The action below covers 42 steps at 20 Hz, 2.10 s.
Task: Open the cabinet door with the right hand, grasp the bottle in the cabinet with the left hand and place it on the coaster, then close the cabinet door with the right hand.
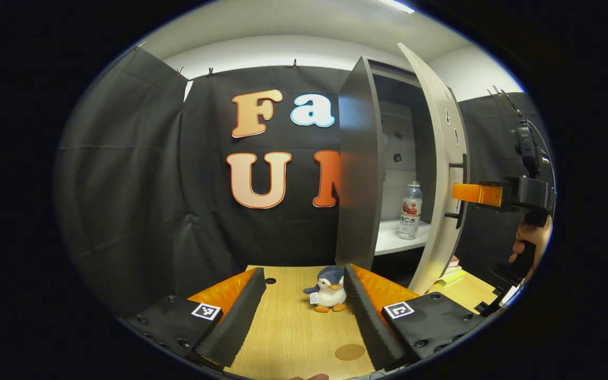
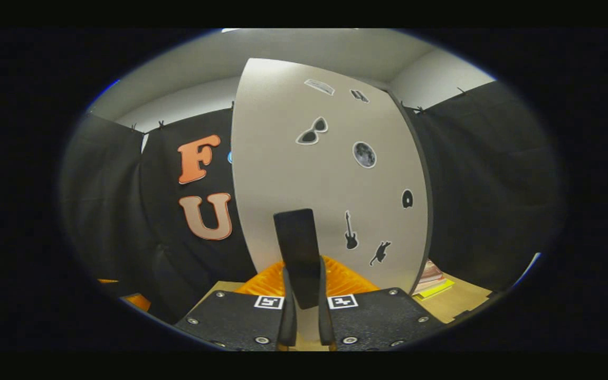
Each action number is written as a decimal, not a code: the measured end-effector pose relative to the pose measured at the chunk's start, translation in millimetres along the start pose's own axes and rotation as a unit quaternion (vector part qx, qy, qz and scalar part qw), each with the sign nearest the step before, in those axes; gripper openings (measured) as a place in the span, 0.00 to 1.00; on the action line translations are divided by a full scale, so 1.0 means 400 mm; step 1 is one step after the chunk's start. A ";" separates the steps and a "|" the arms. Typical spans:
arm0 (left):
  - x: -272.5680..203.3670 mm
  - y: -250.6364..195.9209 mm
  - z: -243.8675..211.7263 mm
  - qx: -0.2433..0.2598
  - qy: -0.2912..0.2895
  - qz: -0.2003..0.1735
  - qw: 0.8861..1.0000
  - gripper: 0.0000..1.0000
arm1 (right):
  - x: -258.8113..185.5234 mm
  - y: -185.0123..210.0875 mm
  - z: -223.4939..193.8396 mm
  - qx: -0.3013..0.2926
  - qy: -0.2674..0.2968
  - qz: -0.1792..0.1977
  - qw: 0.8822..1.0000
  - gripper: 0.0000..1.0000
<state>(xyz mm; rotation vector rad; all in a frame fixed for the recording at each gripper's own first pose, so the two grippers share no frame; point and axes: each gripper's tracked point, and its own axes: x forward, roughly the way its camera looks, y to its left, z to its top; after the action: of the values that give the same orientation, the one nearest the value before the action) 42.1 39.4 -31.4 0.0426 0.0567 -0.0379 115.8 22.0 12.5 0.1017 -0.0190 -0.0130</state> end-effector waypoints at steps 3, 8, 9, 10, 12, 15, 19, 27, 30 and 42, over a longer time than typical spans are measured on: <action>-0.012 -0.025 -0.004 0.001 0.002 -0.006 1.000 0.96 | -0.041 -0.035 0.000 0.005 0.002 -0.002 1.000 0.16; -0.025 -0.069 -0.012 0.001 0.008 -0.016 1.000 0.96 | -0.085 -0.079 0.005 0.007 0.003 -0.009 1.000 0.16; -0.029 -0.079 -0.013 0.000 0.009 -0.018 1.000 0.96 | -0.090 -0.087 0.011 0.009 0.003 -0.009 1.000 0.16; -0.031 -0.087 -0.015 -0.001 0.011 -0.020 1.000 0.96 | -0.100 -0.095 0.012 0.009 0.003 -0.010 1.000 0.16; -0.036 -0.106 -0.021 -0.002 0.014 -0.024 1.000 0.96 | -0.113 -0.109 0.015 0.007 0.003 -0.012 1.000 0.16; -0.040 -0.130 -0.022 -0.004 0.016 -0.029 0.999 0.94 | -0.140 -0.146 0.027 0.007 0.001 -0.018 1.000 0.18; -0.049 -0.164 -0.011 -0.007 0.009 -0.035 0.999 0.99 | -0.199 -0.203 0.038 0.005 0.001 -0.033 0.999 0.16; -0.073 -0.273 -0.017 -0.006 0.015 -0.063 0.998 0.97 | -0.269 -0.322 0.062 0.010 0.000 -0.044 0.999 0.12; -0.083 -0.310 -0.016 -0.003 0.014 -0.072 0.997 0.98 | -0.286 -0.359 0.073 0.012 -0.002 -0.034 0.999 0.11; -0.111 -0.400 -0.018 -0.004 0.015 -0.067 0.998 0.96 | -0.327 -0.498 0.109 0.021 -0.004 -0.027 0.999 0.10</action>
<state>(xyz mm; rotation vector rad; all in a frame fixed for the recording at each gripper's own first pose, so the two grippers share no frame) -8.8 -118.4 -42.6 0.0318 0.0892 -0.1717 -18.1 -178.6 33.4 0.1442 -0.0244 -0.0662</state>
